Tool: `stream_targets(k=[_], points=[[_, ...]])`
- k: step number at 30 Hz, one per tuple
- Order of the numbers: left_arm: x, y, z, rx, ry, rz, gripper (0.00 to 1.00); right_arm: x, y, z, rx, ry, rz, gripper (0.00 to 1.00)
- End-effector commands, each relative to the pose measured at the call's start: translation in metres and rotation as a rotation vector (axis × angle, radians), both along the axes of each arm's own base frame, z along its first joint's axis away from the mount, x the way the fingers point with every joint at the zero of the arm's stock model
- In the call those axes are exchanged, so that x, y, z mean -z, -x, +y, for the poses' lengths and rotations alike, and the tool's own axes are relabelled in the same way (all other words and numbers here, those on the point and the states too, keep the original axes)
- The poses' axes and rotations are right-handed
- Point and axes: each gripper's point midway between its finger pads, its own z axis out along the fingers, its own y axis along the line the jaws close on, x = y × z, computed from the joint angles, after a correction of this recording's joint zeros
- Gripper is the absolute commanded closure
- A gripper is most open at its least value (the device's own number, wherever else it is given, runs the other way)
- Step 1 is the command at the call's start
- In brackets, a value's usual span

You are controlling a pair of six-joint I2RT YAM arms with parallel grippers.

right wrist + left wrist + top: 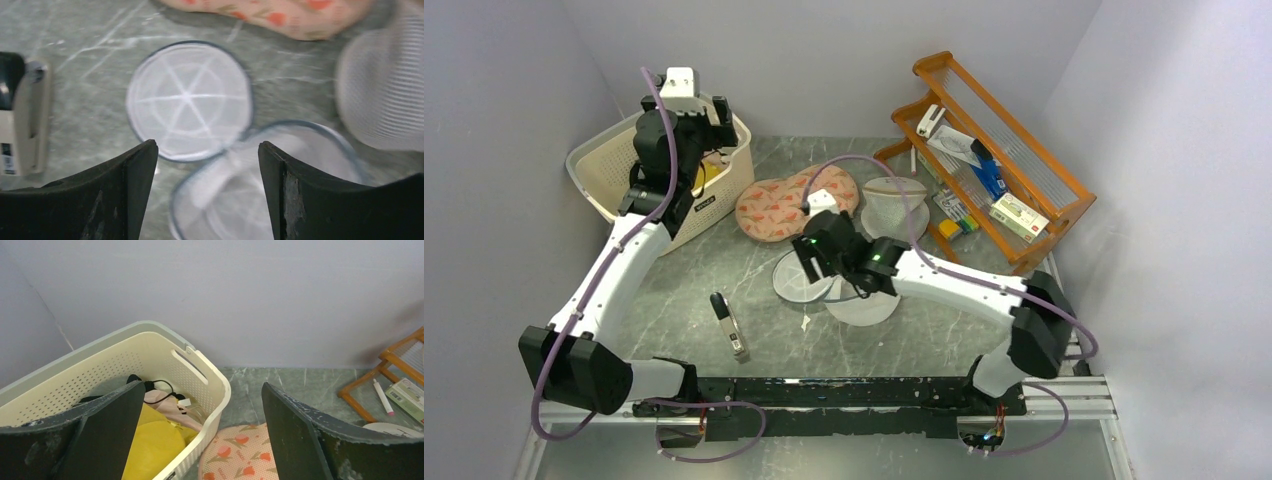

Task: Unzip the laundry bag and remove the bra

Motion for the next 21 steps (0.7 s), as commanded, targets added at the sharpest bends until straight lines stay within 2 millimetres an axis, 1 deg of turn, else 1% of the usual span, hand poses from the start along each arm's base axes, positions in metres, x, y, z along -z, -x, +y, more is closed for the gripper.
stream_targets(k=[1, 4, 8, 10, 11, 14, 15, 16, 17, 20, 21], points=[[-0.013, 0.004, 0.018, -0.065, -0.003, -0.053, 0.0, 0.018, 0.014, 0.072, -0.113, -0.203, 0.124, 0.28], [-0.015, 0.006, 0.022, -0.08, -0.003, -0.062, 0.0, 0.033, 0.018, 0.107, -0.138, -0.304, 0.217, 0.36], [-0.018, 0.008, 0.024, -0.082, -0.005, -0.075, 0.01, 0.062, 0.009, 0.13, -0.081, -0.305, 0.284, 0.44], [-0.02, 0.009, 0.026, -0.081, -0.001, -0.079, 0.01, 0.074, 0.0, 0.135, -0.038, -0.282, 0.292, 0.46], [-0.021, 0.008, 0.028, -0.083, 0.005, -0.08, 0.01, 0.079, -0.006, 0.138, -0.016, -0.271, 0.281, 0.48], [-0.018, 0.006, 0.031, -0.08, 0.016, -0.076, 0.01, 0.082, -0.018, 0.144, 0.024, -0.275, 0.258, 0.56], [-0.017, 0.006, 0.033, -0.082, 0.022, -0.074, 0.02, 0.085, -0.02, 0.146, 0.032, -0.275, 0.257, 0.58], [-0.017, 0.004, 0.034, -0.082, 0.026, -0.071, 0.02, 0.095, -0.022, 0.148, 0.044, -0.258, 0.268, 0.6], [-0.016, 0.004, 0.035, -0.079, 0.032, -0.068, 0.02, 0.099, -0.023, 0.149, 0.053, -0.25, 0.273, 0.61], [-0.019, 0.003, 0.038, -0.066, 0.06, -0.069, 0.03, 0.115, -0.024, 0.148, 0.079, -0.224, 0.287, 0.66], [-0.021, 0.003, 0.038, -0.055, 0.06, -0.071, 0.05, 0.122, -0.024, 0.147, 0.088, -0.214, 0.291, 0.69]])
